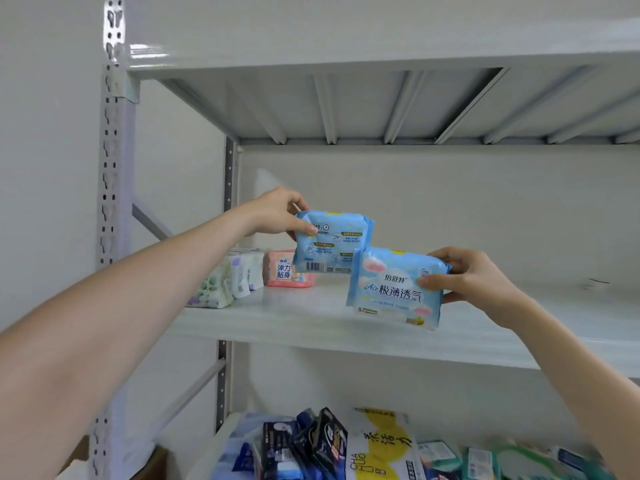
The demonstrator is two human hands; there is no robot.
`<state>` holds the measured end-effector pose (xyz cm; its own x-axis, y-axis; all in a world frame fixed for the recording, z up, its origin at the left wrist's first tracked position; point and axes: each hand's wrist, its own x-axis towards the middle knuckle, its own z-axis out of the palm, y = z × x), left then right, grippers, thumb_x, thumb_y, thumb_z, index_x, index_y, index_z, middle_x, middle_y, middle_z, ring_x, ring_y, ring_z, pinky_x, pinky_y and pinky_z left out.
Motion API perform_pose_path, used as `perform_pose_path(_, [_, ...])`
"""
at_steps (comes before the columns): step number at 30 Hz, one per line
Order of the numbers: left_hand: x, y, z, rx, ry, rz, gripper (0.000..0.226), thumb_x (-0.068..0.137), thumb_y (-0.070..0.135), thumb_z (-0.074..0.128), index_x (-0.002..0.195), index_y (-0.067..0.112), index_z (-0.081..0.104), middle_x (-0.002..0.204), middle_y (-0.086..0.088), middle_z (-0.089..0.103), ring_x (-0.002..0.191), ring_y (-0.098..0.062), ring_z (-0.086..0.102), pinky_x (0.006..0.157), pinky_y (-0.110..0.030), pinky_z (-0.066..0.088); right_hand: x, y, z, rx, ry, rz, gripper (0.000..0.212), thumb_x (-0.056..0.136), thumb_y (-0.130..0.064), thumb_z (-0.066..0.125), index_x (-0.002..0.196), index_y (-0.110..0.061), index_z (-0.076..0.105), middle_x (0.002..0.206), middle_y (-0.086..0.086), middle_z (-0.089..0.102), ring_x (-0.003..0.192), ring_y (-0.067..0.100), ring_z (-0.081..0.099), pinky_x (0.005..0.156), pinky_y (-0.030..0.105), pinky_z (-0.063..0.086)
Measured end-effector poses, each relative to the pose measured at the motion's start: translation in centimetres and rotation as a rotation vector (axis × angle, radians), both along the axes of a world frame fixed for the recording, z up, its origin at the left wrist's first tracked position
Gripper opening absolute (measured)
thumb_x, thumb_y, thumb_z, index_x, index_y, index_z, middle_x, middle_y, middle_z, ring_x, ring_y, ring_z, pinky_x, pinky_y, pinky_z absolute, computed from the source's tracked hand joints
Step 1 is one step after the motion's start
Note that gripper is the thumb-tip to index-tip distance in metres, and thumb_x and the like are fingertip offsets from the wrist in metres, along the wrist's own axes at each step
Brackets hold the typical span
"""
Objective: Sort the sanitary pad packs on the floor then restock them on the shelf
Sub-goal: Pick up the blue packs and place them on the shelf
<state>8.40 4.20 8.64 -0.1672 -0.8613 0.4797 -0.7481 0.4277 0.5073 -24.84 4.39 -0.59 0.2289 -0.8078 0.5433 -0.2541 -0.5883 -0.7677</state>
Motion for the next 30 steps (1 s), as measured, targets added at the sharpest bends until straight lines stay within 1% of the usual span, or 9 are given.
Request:
perform_pose_path(3, [0.8, -4.1, 0.1, 0.0, 0.001, -0.005, 0.035, 0.076, 0.023, 0.082, 0.101, 0.011, 0.061, 0.094, -0.009, 0.073, 0.082, -0.027, 0.074, 0.096, -0.045, 0.05, 0.9, -2.8, 0.0, -0.004, -0.001, -0.021, 0.032, 0.074, -0.004, 0.078, 0.102, -0.012, 0.066, 0.088, 0.006, 0.076, 0.082, 0.022, 0.073, 0.066, 0.034, 0.059])
perform_pose_path(8, [1.3, -10.8, -0.1, 0.024, 0.002, -0.038, 0.03, 0.076, 0.023, 0.082, 0.096, 0.014, 0.061, 0.093, -0.008, 0.074, 0.082, -0.026, 0.074, 0.096, -0.039, 0.05, 2.2, -6.9, 0.2, 0.012, 0.001, -0.052, 0.032, 0.075, -0.004, 0.078, 0.103, -0.011, 0.066, 0.089, 0.007, 0.075, 0.081, 0.021, 0.073, 0.064, 0.031, 0.059])
perform_pose_path(12, [0.7, -15.9, -0.8, 0.045, -0.019, -0.074, 0.029, 0.077, 0.021, 0.081, 0.096, 0.012, 0.061, 0.092, -0.011, 0.074, 0.083, -0.027, 0.073, 0.091, -0.04, 0.053, 2.9, -10.4, 0.9, 0.029, 0.02, -0.072, 0.033, 0.074, -0.003, 0.079, 0.104, -0.008, 0.065, 0.092, 0.01, 0.075, 0.084, 0.024, 0.073, 0.068, 0.035, 0.058])
perform_pose_path(16, [0.3, -20.3, -1.0, 0.064, -0.041, -0.072, 0.031, 0.076, 0.022, 0.082, 0.095, 0.012, 0.06, 0.093, -0.013, 0.074, 0.083, -0.028, 0.073, 0.085, -0.036, 0.052, 3.5, -14.2, 2.1, 0.062, 0.063, -0.074, 0.032, 0.074, -0.003, 0.078, 0.103, -0.008, 0.065, 0.091, 0.007, 0.075, 0.078, 0.017, 0.073, 0.061, 0.029, 0.058])
perform_pose_path(18, [0.0, -22.2, -0.8, 0.074, -0.055, -0.061, 0.03, 0.076, 0.023, 0.082, 0.094, 0.013, 0.06, 0.091, -0.01, 0.074, 0.082, -0.026, 0.073, 0.082, -0.032, 0.051, 3.5, -16.1, 2.6, 0.084, 0.084, -0.082, 0.032, 0.073, -0.003, 0.079, 0.102, -0.008, 0.066, 0.092, 0.008, 0.074, 0.078, 0.017, 0.073, 0.06, 0.029, 0.057])
perform_pose_path(21, [-0.3, -24.7, -0.7, 0.091, -0.056, -0.057, 0.03, 0.076, 0.023, 0.082, 0.093, 0.014, 0.06, 0.088, -0.006, 0.074, 0.08, -0.024, 0.074, 0.082, -0.031, 0.051, 3.5, -18.9, 3.4, 0.105, 0.132, -0.098, 0.031, 0.072, -0.004, 0.08, 0.1, -0.009, 0.067, 0.092, 0.008, 0.075, 0.078, 0.016, 0.073, 0.059, 0.029, 0.057])
perform_pose_path(26, [-0.6, -28.4, -1.2, 0.14, -0.082, -0.031, 0.031, 0.075, 0.025, 0.083, 0.092, 0.015, 0.059, 0.085, -0.003, 0.072, 0.076, -0.021, 0.074, 0.07, -0.025, 0.05, 3.1, -22.7, 4.1, 0.153, 0.201, -0.092, 0.032, 0.073, -0.005, 0.08, 0.101, -0.008, 0.066, 0.093, 0.008, 0.075, 0.081, 0.019, 0.073, 0.06, 0.03, 0.058])
perform_pose_path(28, [-0.6, -29.6, -1.6, 0.173, -0.108, -0.025, 0.031, 0.075, 0.026, 0.082, 0.092, 0.015, 0.059, 0.086, -0.004, 0.073, 0.078, -0.021, 0.074, 0.074, -0.026, 0.05, 2.8, -23.8, 3.9, 0.178, 0.213, -0.088, 0.031, 0.073, -0.005, 0.079, 0.101, -0.008, 0.066, 0.094, 0.009, 0.074, 0.082, 0.019, 0.073, 0.061, 0.03, 0.057])
perform_pose_path(30, [-0.5, -30.6, -2.0, 0.204, -0.128, -0.021, 0.031, 0.075, 0.025, 0.082, 0.092, 0.015, 0.059, 0.091, -0.008, 0.073, 0.08, -0.023, 0.074, 0.08, -0.031, 0.054, 2.5, -24.7, 3.6, 0.201, 0.225, -0.086, 0.031, 0.073, -0.004, 0.079, 0.102, -0.007, 0.066, 0.095, 0.01, 0.074, 0.083, 0.02, 0.073, 0.061, 0.03, 0.057])
